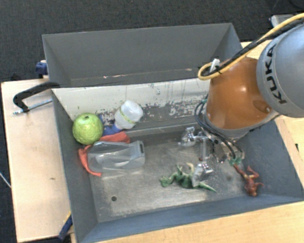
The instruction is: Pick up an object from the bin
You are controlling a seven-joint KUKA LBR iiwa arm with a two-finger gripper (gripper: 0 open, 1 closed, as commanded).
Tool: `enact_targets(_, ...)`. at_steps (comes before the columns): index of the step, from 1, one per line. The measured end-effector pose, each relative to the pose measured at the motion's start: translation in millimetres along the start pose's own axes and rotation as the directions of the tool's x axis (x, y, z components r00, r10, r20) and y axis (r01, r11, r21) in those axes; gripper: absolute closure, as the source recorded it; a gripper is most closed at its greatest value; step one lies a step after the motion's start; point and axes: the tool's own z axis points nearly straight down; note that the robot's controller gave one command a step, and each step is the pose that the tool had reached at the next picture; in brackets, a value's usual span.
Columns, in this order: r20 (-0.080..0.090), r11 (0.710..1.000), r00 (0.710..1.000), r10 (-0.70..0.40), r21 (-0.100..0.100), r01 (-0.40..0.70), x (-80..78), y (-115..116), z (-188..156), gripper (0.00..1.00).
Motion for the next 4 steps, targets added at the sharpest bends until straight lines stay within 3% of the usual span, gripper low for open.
enact_targets(1,-0.006,0.999,0.999,-0.047,0.004,0.047,15.6,-7,21,0.00)
enact_targets(2,0.000,0.974,0.974,-0.226,0.000,0.226,20.6,28,52,1.00)
enact_targets(3,0.000,0.974,0.974,-0.226,0.000,0.226,20.6,28,52,1.00)
enact_targets(4,0.001,0.979,0.979,-0.202,0.001,0.202,23.4,16,-81,1.00)
